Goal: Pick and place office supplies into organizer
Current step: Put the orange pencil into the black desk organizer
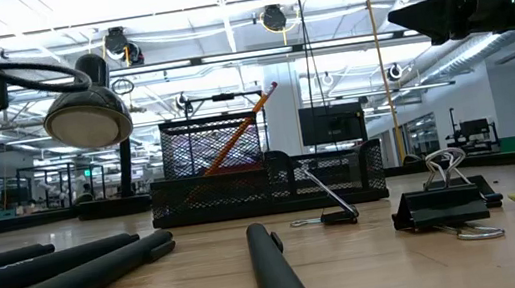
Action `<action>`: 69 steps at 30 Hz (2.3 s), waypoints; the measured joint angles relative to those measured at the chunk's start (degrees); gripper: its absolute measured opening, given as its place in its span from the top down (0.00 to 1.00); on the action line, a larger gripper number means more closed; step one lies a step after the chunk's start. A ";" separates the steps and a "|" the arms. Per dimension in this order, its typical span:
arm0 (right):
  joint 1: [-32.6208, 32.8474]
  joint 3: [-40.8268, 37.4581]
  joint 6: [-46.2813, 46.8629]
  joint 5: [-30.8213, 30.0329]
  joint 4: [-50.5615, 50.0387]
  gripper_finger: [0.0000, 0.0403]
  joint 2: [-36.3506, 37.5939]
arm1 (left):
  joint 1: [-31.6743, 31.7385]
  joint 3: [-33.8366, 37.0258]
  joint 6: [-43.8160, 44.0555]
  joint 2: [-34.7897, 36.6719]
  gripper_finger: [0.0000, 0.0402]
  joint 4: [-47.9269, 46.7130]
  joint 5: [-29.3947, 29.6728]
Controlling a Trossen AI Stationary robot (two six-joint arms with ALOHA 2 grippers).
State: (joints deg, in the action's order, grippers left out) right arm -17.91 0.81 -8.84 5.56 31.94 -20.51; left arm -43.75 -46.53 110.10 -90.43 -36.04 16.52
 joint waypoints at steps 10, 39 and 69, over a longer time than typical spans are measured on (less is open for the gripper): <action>0.00 -0.01 0.17 0.00 0.22 0.99 0.00 | 0.69 0.44 -0.75 -0.18 0.62 -0.61 -4.92; 0.00 0.01 0.26 0.20 -2.22 0.99 0.00 | 0.24 -0.14 -7.39 -6.54 0.62 0.17 -7.72; 0.00 0.00 0.90 0.44 -2.20 0.99 -0.02 | 0.42 -3.05 -29.47 -7.49 0.97 15.08 12.63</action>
State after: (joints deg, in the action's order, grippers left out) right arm -17.91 0.81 -7.94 6.00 29.73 -20.53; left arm -43.32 -49.58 80.64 -97.93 -20.97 29.15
